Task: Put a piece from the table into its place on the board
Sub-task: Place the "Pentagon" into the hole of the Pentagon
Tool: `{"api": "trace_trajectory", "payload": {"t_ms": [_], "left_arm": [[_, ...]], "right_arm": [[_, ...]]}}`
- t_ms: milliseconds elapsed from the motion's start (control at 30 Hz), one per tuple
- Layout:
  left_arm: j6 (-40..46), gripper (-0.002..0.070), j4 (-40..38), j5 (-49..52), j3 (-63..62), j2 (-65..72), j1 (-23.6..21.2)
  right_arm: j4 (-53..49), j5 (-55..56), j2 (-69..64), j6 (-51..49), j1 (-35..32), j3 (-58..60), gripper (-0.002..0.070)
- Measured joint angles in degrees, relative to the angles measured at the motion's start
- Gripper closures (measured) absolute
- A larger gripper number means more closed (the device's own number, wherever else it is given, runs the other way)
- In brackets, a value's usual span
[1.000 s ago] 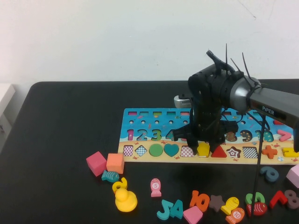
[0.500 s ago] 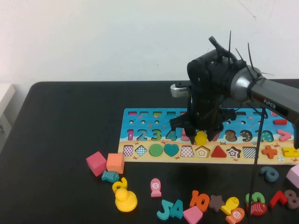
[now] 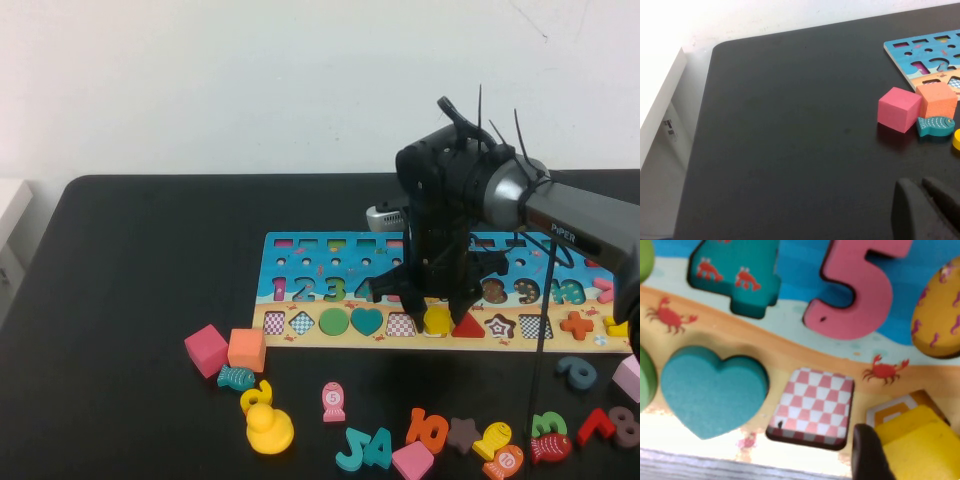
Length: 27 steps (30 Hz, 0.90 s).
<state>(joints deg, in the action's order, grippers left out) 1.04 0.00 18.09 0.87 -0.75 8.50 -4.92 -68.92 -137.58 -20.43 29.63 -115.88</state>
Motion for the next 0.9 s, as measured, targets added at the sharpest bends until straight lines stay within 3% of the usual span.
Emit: {"api": "trace_trajectory", "payload": {"t_ms": [900], "left_arm": [[0.0, 0.0676, 0.0, 0.0, 0.0, 0.0, 0.0]], "right_arm": [[-3.4, 0.0, -0.5, 0.0, 0.0, 0.0, 0.03]]}}
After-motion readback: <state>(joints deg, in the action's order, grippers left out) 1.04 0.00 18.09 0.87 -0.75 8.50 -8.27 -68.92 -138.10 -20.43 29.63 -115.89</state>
